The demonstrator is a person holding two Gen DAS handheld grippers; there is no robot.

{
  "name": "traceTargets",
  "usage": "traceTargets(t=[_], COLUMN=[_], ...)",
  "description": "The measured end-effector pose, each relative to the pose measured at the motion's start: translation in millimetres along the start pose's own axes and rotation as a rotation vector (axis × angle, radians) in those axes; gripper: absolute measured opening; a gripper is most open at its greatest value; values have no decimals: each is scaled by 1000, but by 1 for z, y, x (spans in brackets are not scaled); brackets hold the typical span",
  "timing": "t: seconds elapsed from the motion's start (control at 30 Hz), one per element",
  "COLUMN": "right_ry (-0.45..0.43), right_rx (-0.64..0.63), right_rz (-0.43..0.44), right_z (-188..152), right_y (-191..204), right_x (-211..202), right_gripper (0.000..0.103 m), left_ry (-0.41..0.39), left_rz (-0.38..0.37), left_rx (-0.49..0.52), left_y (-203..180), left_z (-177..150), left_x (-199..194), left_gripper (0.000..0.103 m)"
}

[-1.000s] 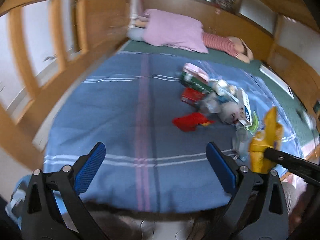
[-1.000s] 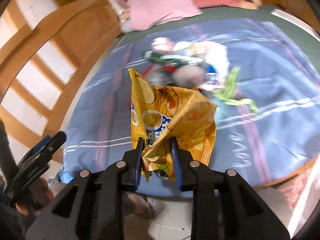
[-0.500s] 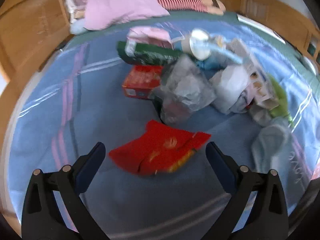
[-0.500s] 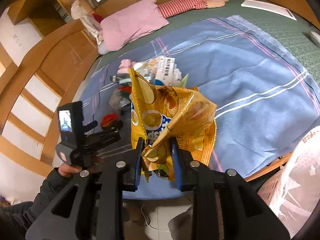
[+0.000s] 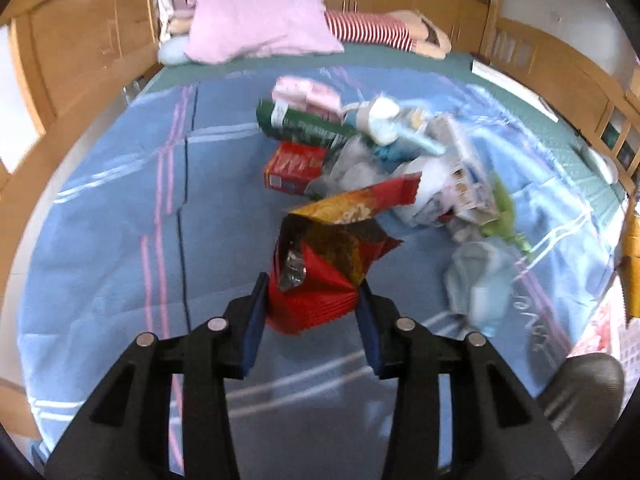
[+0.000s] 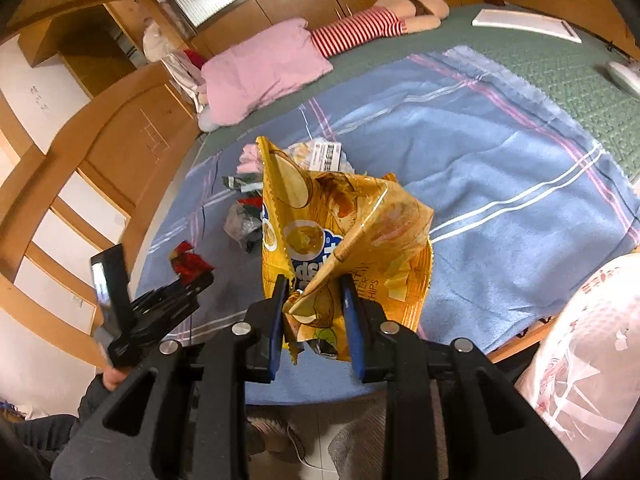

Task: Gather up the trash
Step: 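Grasp the yellow chip bag with the right tool while the left tool grasps the red wrapper, then carry both items to the white bin and open both tools to drop them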

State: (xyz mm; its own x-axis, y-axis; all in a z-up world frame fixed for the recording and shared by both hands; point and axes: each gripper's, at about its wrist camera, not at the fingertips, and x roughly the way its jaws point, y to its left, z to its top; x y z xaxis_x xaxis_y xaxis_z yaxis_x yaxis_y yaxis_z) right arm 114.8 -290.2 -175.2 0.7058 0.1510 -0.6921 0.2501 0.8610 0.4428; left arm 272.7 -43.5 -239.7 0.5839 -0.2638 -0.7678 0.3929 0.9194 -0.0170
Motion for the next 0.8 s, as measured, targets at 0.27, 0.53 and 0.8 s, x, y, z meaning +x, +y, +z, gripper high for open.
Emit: traceTargets(t=[0.27,0.53,0.8], right_ry=[-126,-306,-379], right_rx=[2,101,217], right_rz=[-69,-247,-413], right_z=[-7,-33,-74], right_y=[-12,-67,-126], right_x=[-58,-158,-228], right_gripper=[28,28,28], left_ry=[-118,-212,-179], left_rz=[8,-169,-336], left_rx=[82,248,401], left_y=[-75,-211,-329], left_z=[17,15,-25], left_x=[-80,-145,-161], left_gripper=[38,38,39])
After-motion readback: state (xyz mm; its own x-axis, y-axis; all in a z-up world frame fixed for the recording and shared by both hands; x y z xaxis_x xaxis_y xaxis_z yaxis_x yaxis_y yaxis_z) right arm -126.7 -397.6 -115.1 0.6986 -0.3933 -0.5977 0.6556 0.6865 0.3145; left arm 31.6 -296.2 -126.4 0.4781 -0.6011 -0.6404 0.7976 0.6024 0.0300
